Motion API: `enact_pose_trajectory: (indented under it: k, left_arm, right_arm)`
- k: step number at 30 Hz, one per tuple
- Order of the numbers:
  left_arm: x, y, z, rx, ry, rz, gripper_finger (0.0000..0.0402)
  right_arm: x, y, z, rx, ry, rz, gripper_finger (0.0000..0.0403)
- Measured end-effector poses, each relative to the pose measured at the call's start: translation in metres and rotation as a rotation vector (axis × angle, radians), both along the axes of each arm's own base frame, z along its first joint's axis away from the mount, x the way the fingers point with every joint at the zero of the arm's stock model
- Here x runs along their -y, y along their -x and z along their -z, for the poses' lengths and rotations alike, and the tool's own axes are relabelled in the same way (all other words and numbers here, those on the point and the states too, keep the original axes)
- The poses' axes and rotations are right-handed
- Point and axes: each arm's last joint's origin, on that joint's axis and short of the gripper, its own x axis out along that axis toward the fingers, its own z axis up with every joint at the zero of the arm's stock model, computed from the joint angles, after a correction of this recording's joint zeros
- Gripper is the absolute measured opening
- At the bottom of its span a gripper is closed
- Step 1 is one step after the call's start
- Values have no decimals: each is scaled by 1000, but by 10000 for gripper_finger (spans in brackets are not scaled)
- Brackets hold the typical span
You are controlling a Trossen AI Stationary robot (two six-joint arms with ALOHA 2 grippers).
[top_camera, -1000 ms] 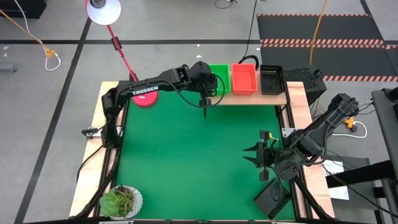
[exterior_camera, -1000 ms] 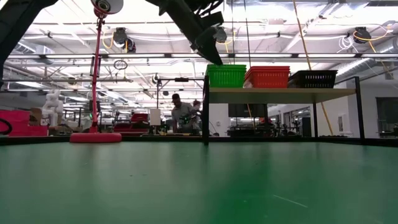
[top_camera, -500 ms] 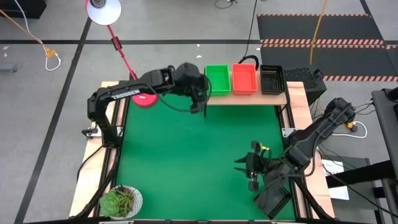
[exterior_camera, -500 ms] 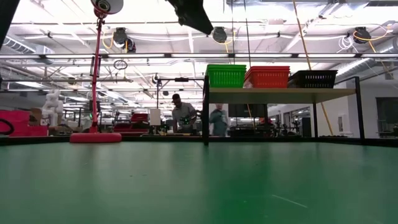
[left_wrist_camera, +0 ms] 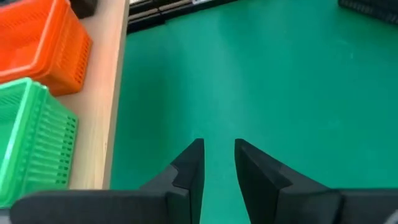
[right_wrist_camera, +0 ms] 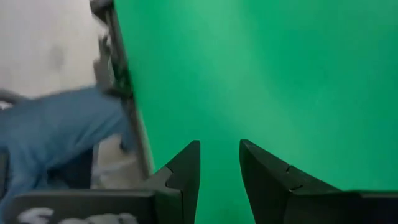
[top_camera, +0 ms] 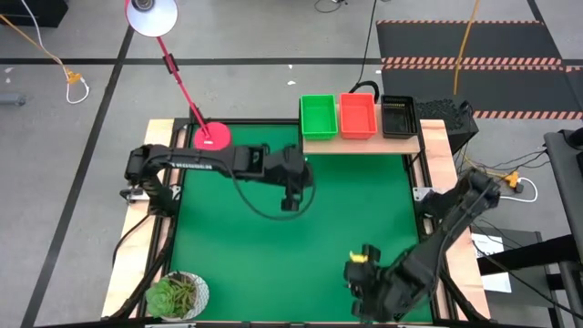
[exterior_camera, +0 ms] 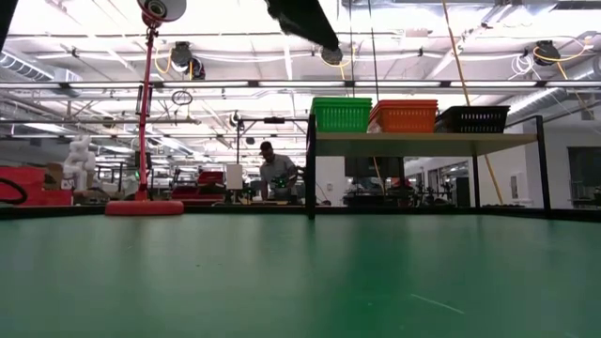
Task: Stack baskets on shelf by color
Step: Stack the black basket on top of the black baskets on the shelf
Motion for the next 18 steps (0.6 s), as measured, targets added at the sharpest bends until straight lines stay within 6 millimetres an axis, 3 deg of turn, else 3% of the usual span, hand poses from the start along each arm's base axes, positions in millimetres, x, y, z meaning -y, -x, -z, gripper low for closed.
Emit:
enact_pose_trajectory:
  k: [4, 9, 18]
  left_arm:
    - [18, 9, -12, 29, -5, 4, 90]
    - [27, 20, -11, 17, -5, 26, 90]
    - [5, 42, 10, 66, -6, -32, 90]
  right_arm:
    - [-30, 5, 5, -99, -64, 11, 107]
    - [-54, 19, 13, -170, -131, 31, 118]
    - [-68, 49, 22, -256, -84, -10, 170]
